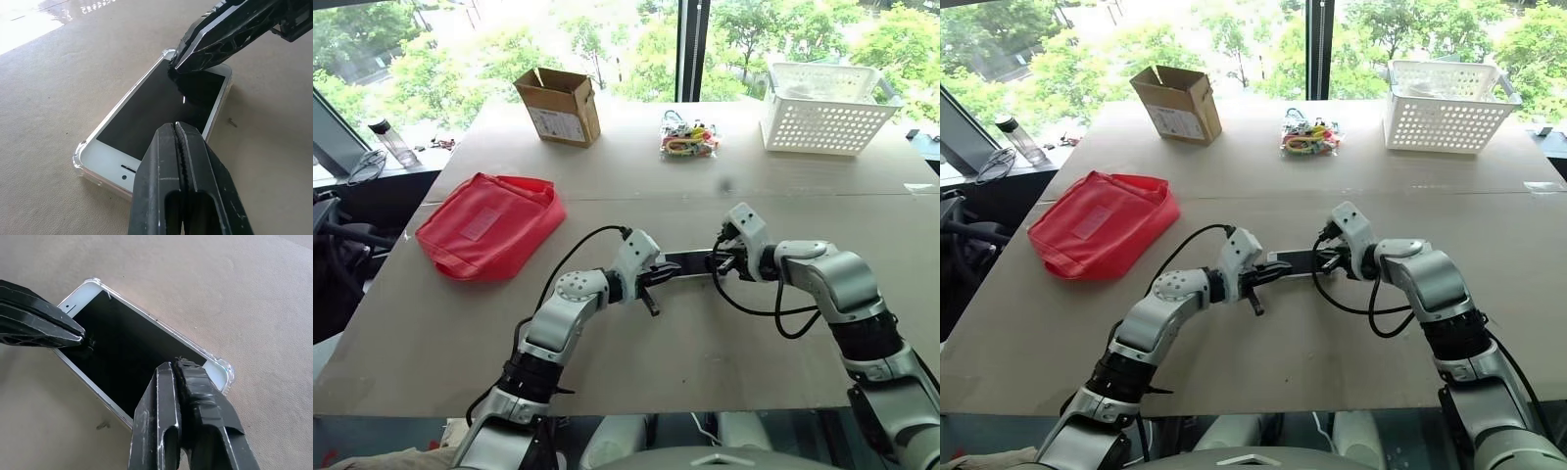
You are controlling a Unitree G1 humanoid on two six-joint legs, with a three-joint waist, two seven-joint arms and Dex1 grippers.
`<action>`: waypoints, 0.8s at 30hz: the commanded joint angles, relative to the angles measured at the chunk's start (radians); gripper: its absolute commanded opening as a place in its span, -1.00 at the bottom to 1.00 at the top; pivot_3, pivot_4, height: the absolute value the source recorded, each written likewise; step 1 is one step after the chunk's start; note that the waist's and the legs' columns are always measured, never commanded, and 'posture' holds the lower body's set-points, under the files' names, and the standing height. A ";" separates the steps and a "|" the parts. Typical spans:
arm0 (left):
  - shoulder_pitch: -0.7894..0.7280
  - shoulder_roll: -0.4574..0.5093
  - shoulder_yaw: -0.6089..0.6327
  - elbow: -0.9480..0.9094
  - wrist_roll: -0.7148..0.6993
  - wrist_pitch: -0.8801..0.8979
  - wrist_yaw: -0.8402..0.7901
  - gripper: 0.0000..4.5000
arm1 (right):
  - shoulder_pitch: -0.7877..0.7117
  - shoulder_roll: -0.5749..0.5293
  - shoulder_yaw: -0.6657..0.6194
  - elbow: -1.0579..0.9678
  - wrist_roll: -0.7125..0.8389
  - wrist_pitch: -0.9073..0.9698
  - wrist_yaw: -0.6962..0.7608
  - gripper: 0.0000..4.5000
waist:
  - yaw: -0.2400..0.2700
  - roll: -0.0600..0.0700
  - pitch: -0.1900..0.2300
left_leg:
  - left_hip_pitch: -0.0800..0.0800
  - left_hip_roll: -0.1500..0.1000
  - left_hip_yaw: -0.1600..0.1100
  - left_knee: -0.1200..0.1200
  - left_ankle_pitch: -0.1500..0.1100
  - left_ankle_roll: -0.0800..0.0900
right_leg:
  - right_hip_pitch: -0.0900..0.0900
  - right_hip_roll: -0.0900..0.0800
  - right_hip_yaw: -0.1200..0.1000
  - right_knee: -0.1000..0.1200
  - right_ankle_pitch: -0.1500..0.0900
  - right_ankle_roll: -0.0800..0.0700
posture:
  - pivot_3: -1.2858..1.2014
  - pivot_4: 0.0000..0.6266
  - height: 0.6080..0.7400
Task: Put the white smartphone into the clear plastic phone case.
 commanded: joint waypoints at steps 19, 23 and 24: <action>-0.008 0.007 -0.003 -0.010 0.001 0.014 -0.004 -0.99 | 0.051 -0.163 0.146 -0.047 -0.016 0.006 0.038 -1.00 | -0.001 0.003 0.009 | -0.002 0.000 -0.002 -0.002 0.000 0.000 | -0.001 -0.002 -0.001 -0.004 -0.001 0.001 | 0.03 -0.52 1.00; 0.001 -0.049 0.086 -0.032 -0.052 -0.049 0.055 -0.99 | 0.079 -0.002 -0.032 0.005 0.014 -0.351 -0.034 -1.00 | -0.003 0.001 0.014 | -0.002 0.000 -0.002 -0.003 0.000 0.000 | -0.001 -0.002 -0.001 -0.004 -0.001 0.001 | 0.03 -0.52 1.00; -0.002 -0.067 0.119 -0.033 -0.066 -0.064 0.081 -0.99 | 0.075 0.022 -0.063 0.016 0.030 -0.390 -0.024 -1.00 | -0.003 0.002 0.019 | -0.003 0.001 -0.002 -0.003 0.000 0.000 | -0.002 -0.002 -0.001 -0.004 -0.001 0.001 | 0.03 -0.52 1.00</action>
